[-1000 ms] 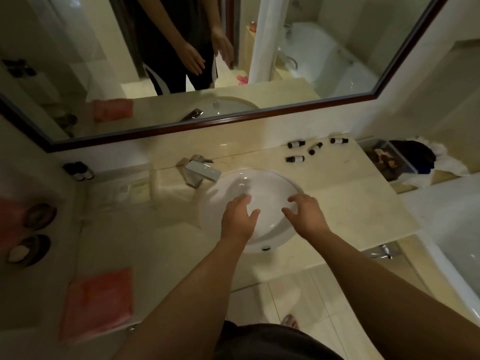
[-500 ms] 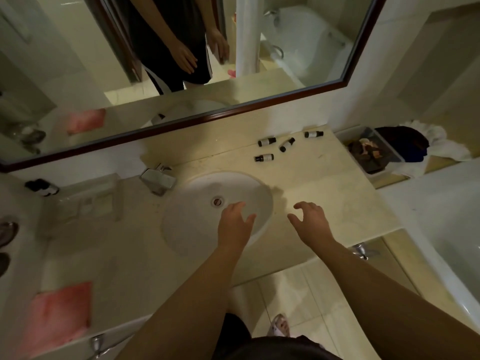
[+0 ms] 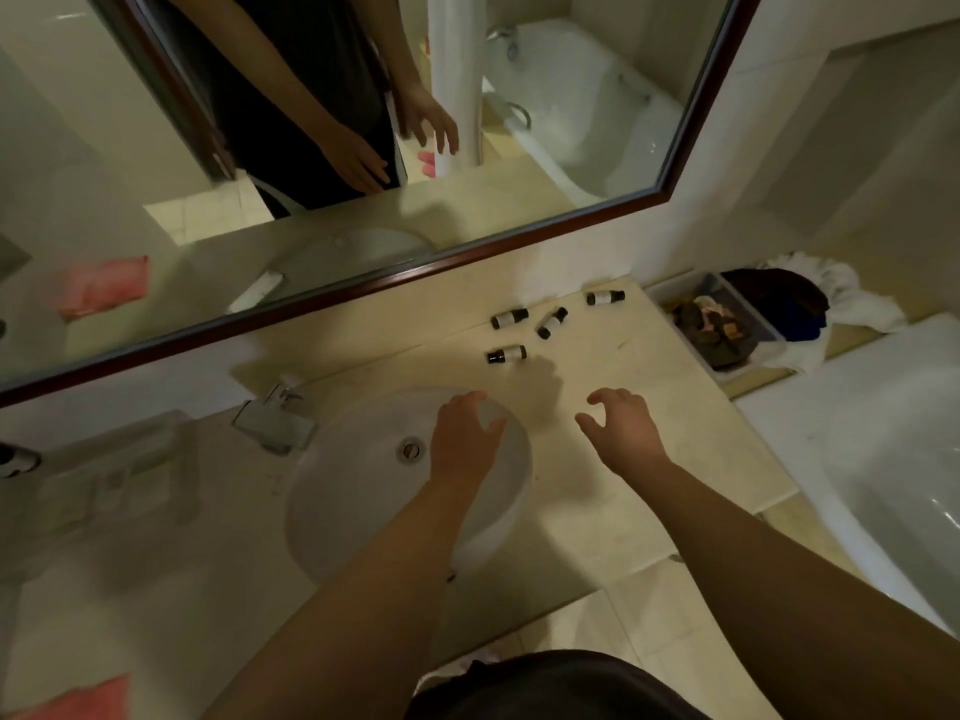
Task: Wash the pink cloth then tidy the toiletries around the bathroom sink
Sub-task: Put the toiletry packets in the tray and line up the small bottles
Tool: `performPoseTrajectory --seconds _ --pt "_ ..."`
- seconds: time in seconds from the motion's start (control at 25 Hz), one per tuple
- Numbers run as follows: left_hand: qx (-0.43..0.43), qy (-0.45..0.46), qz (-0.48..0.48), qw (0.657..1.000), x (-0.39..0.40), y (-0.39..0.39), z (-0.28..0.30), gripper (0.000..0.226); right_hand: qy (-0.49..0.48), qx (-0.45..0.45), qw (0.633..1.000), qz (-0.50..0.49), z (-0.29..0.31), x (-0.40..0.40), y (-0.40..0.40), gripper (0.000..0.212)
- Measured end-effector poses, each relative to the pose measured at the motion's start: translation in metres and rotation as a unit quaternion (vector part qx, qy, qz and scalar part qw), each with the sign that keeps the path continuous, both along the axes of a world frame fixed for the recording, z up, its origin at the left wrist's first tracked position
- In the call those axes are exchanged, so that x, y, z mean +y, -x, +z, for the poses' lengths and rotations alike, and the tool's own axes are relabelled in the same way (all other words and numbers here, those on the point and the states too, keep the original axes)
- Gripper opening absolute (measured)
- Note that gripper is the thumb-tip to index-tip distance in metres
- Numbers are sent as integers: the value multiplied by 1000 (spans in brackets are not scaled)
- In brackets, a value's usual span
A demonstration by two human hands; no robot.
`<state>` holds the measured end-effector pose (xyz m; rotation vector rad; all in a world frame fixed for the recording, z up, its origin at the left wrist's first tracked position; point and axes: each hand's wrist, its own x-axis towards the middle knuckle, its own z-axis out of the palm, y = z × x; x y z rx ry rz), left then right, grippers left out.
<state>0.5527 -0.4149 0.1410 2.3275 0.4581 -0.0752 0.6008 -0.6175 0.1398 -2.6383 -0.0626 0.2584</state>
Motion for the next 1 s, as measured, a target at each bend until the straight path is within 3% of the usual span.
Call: performPoseTrajectory --seconds 0.32,0.6,1.0 --pt "46 -47 -7 998 21 -42 -24 47 10 27 999 30 -27 12 -50 37" --pt "137 -66 77 985 -13 -68 -46 47 -27 84 992 86 -72 0 -126 33" --pt "169 36 171 970 -74 -119 -104 44 -42 151 985 72 -128 -3 -230 35"
